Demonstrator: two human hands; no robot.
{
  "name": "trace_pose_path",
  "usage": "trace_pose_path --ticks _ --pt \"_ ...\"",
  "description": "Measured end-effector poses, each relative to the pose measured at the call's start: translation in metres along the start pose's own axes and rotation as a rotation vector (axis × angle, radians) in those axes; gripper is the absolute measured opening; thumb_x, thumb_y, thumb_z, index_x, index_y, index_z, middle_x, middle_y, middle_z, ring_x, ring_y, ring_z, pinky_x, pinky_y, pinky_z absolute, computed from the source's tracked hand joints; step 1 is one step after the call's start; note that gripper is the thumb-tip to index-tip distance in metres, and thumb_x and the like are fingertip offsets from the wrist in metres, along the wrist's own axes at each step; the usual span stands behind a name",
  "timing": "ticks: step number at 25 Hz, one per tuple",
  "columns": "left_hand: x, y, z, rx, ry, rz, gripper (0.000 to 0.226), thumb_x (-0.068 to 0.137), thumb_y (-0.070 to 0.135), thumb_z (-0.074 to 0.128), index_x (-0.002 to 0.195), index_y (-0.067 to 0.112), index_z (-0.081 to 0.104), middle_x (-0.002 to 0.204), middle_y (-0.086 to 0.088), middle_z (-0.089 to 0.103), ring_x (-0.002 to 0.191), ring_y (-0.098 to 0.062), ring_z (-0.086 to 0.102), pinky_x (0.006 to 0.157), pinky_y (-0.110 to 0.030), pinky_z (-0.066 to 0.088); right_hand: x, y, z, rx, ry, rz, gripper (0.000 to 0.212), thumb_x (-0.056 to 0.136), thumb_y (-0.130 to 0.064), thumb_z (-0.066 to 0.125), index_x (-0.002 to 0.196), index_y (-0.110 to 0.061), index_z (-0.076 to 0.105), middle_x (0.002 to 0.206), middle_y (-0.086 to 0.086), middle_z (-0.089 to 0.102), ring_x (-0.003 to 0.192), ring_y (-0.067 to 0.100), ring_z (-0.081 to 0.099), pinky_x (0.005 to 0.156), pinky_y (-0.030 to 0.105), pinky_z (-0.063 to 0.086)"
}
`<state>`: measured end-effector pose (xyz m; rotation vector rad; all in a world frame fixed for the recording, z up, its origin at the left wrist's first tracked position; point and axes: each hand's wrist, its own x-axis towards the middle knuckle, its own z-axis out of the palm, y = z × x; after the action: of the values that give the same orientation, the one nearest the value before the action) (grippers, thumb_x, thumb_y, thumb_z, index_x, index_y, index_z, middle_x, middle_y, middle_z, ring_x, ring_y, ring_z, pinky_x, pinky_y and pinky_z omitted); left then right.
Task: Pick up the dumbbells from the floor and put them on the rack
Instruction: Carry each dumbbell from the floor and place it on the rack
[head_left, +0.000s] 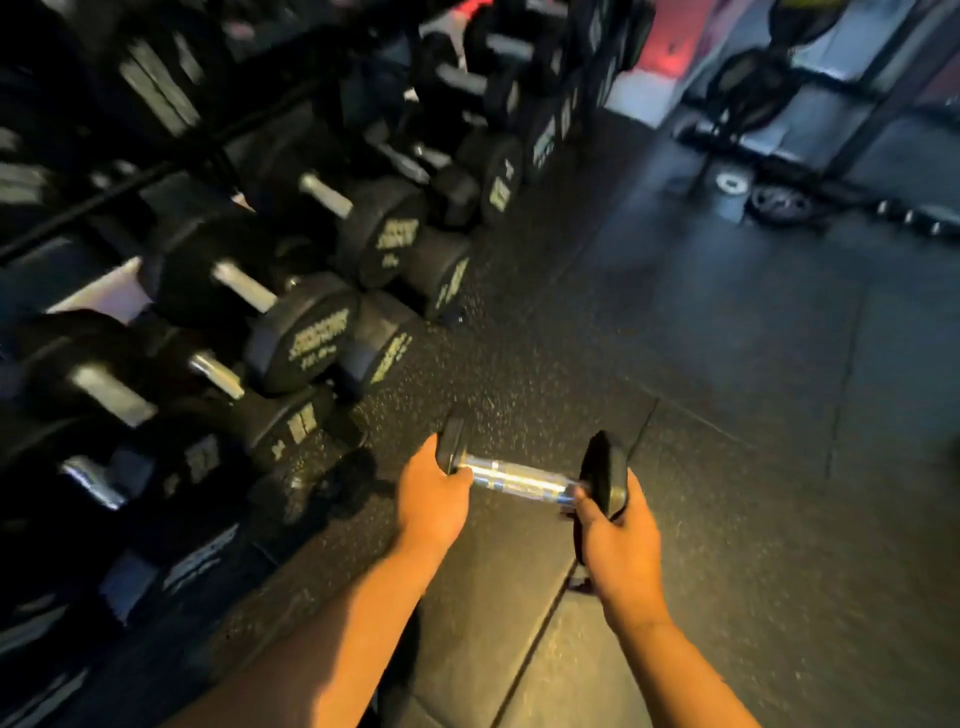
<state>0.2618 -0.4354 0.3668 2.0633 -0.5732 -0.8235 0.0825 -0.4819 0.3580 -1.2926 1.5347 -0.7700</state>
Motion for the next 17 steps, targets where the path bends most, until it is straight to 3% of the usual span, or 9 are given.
trace_pose_path --ticks 4,6,8,11,14,17 --pt "-0.05 0.085 -0.068 -0.07 0.097 0.047 0.041 0.091 0.007 0.066 0.132 0.009 0.065 0.122 -0.012 0.071 0.113 -0.029 0.066 0.09 -0.03 0.048 -0.033 -0.111 -0.029 -0.004 -0.057 -0.114 0.045 0.091 -0.021 0.07 0.135 -0.024 0.06 0.108 -0.004 0.073 0.104 0.02 0.067 0.094 0.039 0.052" --pt "-0.068 0.116 -0.101 -0.127 0.163 0.078 0.041 0.092 0.008 0.066 0.133 0.012 0.064 0.123 -0.01 0.071 0.114 -0.027 0.065 0.087 -0.027 0.045 -0.052 -0.157 -0.034 0.003 -0.09 -0.166 0.043 0.093 -0.023 0.068 0.134 -0.024 0.06 0.099 -0.009 0.069 0.092 0.012 0.065 0.08 0.03 0.051" --pt "-0.082 0.137 -0.133 -0.18 0.213 0.098 0.048 0.094 0.013 0.067 0.141 0.014 0.059 0.132 -0.008 0.067 0.121 -0.027 0.063 0.095 -0.031 0.049 -0.068 -0.192 -0.031 0.004 -0.126 -0.211 0.038 0.095 -0.023 0.065 0.132 -0.019 0.06 0.088 -0.009 0.064 0.072 0.0 0.058 0.062 0.017 0.046" --pt "-0.1 0.143 -0.181 -0.224 0.285 0.124 0.05 0.095 0.018 0.067 0.144 0.014 0.055 0.136 -0.009 0.065 0.124 -0.027 0.061 0.103 -0.037 0.05 -0.095 -0.23 -0.016 0.011 -0.188 -0.293 0.038 0.097 -0.022 0.063 0.135 -0.02 0.058 0.082 -0.006 0.06 0.058 -0.001 0.056 0.048 0.012 0.041" --pt "-0.124 0.131 -0.232 -0.287 0.377 0.137 0.04 0.097 0.016 0.065 0.136 0.014 0.06 0.121 -0.008 0.068 0.111 -0.023 0.063 0.089 -0.029 0.047 -0.132 -0.261 0.013 0.005 -0.268 -0.379 0.044 0.097 -0.023 0.063 0.14 -0.025 0.055 0.088 -0.007 0.063 0.066 0.004 0.057 0.052 0.012 0.043" --pt "-0.147 0.104 -0.288 -0.363 0.476 0.084 0.04 0.097 0.017 0.066 0.136 0.016 0.06 0.119 -0.008 0.069 0.111 -0.025 0.064 0.089 -0.031 0.048 -0.177 -0.285 0.054 0.002 -0.379 -0.444 0.046 0.096 -0.024 0.064 0.141 -0.028 0.055 0.099 -0.01 0.065 0.087 0.007 0.061 0.067 0.021 0.044"
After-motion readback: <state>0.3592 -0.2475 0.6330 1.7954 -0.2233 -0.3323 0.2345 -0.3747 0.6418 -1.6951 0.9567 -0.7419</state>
